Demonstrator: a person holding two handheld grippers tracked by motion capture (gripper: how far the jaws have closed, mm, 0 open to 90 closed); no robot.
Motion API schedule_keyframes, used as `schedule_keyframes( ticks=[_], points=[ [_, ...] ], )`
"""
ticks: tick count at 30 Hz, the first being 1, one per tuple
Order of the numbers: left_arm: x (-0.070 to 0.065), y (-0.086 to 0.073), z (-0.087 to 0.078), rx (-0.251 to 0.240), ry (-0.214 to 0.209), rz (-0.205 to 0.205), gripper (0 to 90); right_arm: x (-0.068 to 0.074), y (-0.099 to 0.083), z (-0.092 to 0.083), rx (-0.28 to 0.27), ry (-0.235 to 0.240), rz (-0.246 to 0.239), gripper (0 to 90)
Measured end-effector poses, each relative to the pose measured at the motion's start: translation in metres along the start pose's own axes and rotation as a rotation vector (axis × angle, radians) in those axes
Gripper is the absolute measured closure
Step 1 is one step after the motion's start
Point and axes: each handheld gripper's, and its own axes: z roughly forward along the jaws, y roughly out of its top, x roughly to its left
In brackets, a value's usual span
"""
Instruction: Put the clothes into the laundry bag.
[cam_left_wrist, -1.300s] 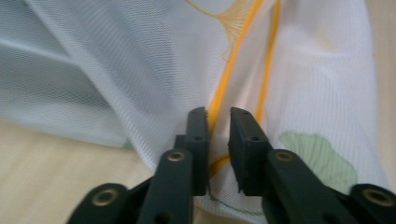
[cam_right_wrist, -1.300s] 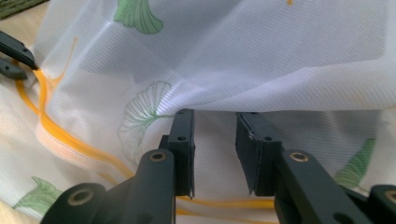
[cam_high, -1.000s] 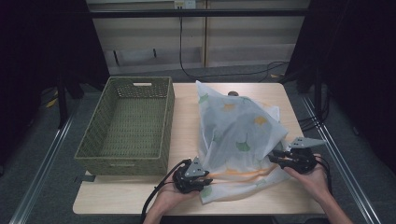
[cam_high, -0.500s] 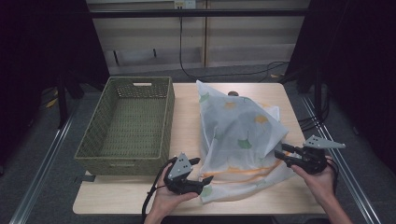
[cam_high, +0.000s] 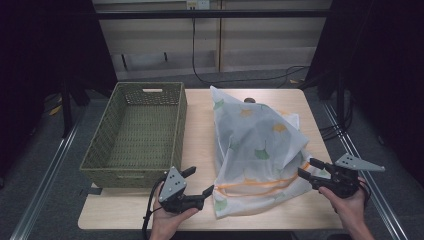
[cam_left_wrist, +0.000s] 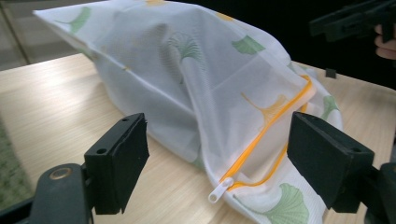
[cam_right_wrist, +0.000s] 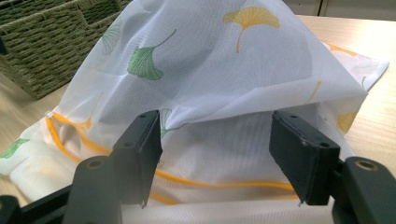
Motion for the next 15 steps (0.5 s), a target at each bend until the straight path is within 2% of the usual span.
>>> schedule_keyframes(
  ticks=[2, 3, 4, 6, 8, 10, 11, 14, 15],
  points=[
    [0.001, -0.001, -0.002, -0.004, 0.005, -0.005, 20.4, 0.0, -0.002, -0.003, -0.006, -0.008, 0.005, 33.7],
    [-0.001, -0.004, -0.006, -0.025, 0.023, -0.017, 20.4, 0.0, -0.003, -0.005, -0.007, -0.008, 0.012, 33.7],
    [0.0, -0.006, -0.008, -0.019, 0.022, -0.008, 20.4, 0.001, -0.004, -0.006, -0.011, -0.011, 0.008, 33.6],
    [0.001, -0.011, -0.011, -0.02, 0.052, -0.034, 20.1, 0.002, -0.006, -0.009, -0.008, -0.008, 0.007, 33.4],
    [0.003, -0.016, -0.016, -0.043, 0.047, -0.069, 19.7, 0.003, -0.008, -0.011, -0.007, -0.011, 0.0, 33.0],
    [0.003, -0.018, -0.021, -0.046, 0.081, -0.058, 19.0, 0.004, -0.01, -0.013, -0.003, -0.013, 0.009, 32.0],
    [0.004, -0.019, -0.024, -0.046, 0.08, -0.053, 18.6, 0.003, -0.011, -0.013, 0.002, -0.011, 0.005, 31.1],
    [0.007, -0.02, -0.029, -0.044, 0.095, -0.062, 18.2, 0.003, -0.012, -0.012, 0.027, 0.0, 0.008, 29.9],
    [0.011, -0.023, -0.035, -0.034, 0.108, -0.071, 18.0, 0.003, -0.012, -0.011, 0.025, -0.003, 0.002, 29.2]
  ],
)
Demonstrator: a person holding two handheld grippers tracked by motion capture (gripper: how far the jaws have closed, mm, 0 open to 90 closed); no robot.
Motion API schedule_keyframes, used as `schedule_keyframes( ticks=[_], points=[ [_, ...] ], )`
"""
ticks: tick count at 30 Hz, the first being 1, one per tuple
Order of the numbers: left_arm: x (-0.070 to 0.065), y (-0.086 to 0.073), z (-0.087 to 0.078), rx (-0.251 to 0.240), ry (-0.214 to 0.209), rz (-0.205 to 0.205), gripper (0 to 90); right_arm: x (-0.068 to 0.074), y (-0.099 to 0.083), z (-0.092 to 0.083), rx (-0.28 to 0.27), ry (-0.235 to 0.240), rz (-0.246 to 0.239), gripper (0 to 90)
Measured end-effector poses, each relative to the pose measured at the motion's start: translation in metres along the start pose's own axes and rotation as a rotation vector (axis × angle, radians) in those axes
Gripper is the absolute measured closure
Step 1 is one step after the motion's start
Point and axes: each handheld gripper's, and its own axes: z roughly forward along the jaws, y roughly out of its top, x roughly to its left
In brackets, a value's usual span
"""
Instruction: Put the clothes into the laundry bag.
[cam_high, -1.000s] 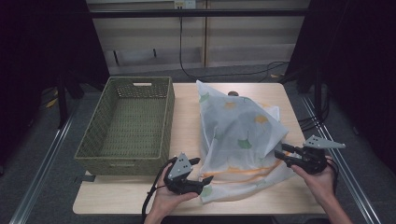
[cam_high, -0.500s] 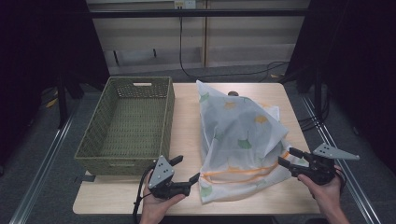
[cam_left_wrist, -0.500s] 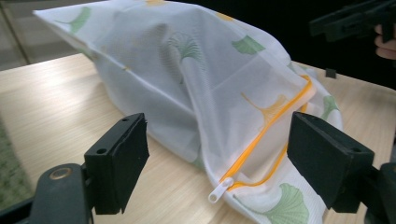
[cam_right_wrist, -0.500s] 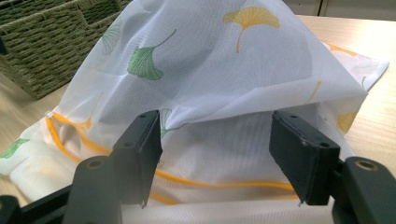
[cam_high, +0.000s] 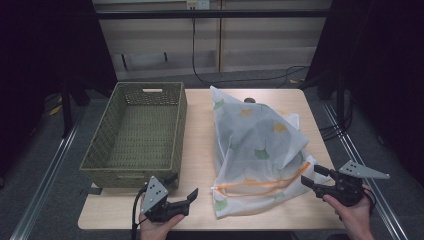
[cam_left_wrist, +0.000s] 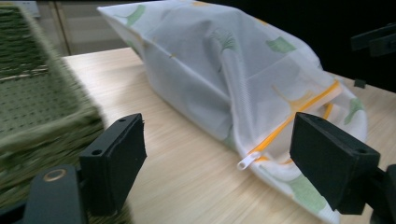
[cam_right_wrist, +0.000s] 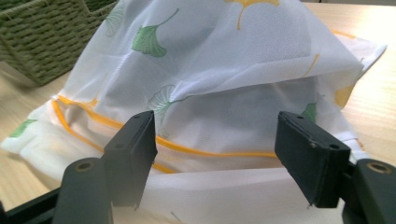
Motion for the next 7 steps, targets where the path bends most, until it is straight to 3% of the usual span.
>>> schedule_keyframes(
  ticks=[3, 5, 7],
  points=[
    [0.003, -0.004, -0.006, 0.005, 0.035, -0.029, 17.7, 0.002, 0.0, 0.003, 0.02, 0.007, -0.016, 27.9],
    [0.002, -0.004, -0.011, 0.029, 0.05, -0.025, 17.3, 0.003, 0.001, 0.004, 0.017, 0.013, -0.027, 27.2],
    [0.002, -0.007, -0.015, -0.004, 0.045, -0.023, 16.8, 0.003, 0.001, 0.005, 0.014, 0.003, -0.022, 25.3]
  ],
)
